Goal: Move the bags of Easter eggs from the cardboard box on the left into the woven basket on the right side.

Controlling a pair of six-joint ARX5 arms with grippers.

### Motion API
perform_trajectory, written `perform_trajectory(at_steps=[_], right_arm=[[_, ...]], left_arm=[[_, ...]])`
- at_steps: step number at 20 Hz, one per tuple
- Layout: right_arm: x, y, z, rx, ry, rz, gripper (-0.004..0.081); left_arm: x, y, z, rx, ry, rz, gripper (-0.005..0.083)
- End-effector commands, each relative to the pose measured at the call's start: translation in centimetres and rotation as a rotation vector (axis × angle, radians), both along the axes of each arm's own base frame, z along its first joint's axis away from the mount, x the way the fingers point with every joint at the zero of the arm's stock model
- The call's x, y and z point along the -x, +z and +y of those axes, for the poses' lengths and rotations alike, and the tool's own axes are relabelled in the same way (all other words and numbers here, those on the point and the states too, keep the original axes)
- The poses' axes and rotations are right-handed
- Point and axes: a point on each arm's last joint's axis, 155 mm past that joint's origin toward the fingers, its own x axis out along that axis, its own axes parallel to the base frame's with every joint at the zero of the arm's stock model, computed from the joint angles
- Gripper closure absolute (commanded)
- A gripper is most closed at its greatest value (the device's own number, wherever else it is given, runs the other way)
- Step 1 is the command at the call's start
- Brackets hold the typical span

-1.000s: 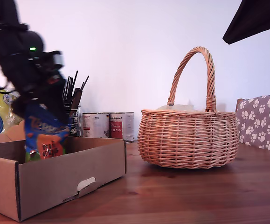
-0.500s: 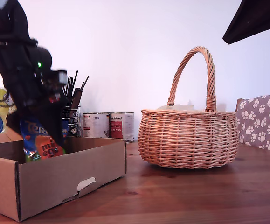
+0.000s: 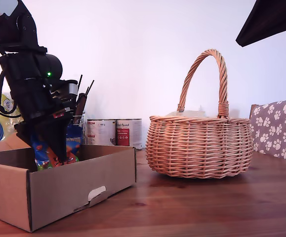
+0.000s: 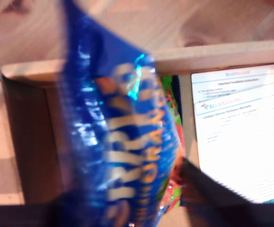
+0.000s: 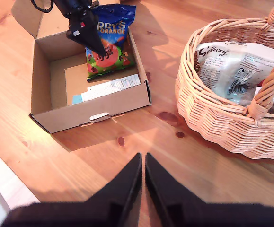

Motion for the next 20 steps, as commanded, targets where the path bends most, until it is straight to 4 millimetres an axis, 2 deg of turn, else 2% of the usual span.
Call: perform_trajectory(at_steps=[1,3,6,8,11,15,17,20], right_arm=[[0.0,-0.7,-0.1,0.004,-0.002,0.010,0.0775],[0.0,-0.7,-0.1,0.005,-0.002,0.010,0.0775],[0.0,-0.7,-0.1,0.005,-0.003,0.010,0.0775],[0.0,-0.7,-0.1,0.005,-0.003,0.010,0.0775],[0.0,-0.7,-0.1,0.005,-0.003,0.010,0.0775],[0.0,-0.6,-0.1,0.003,-0.005,0.008,0.0779],[-0.3,-0.4,-0.5,0.011,-0.030,-0.009,0.0780],[-1.1,1.3,-2.0,0.007,-0.125,-0.084,0.0780]], left_arm=[[0.5,-1.2,0.1,-0.007,0.000,0.033,0.0577],[0.7,-0.1,0.1,0.008,-0.011,0.020,0.0577],[0.7,2.8,0.3,0.031,-0.014,-0.032,0.0577],[0.7,5.3,0.3,0.058,-0.019,-0.087,0.0577],[0.9,9.5,-0.8,0.159,-0.037,-0.175,0.0577],[1.4,15.3,-4.8,0.390,-0.144,-0.293,0.0577],[1.9,16.7,-7.6,0.456,-0.222,-0.342,0.0577],[2.4,18.3,-11.6,0.504,-0.312,-0.417,0.0576]])
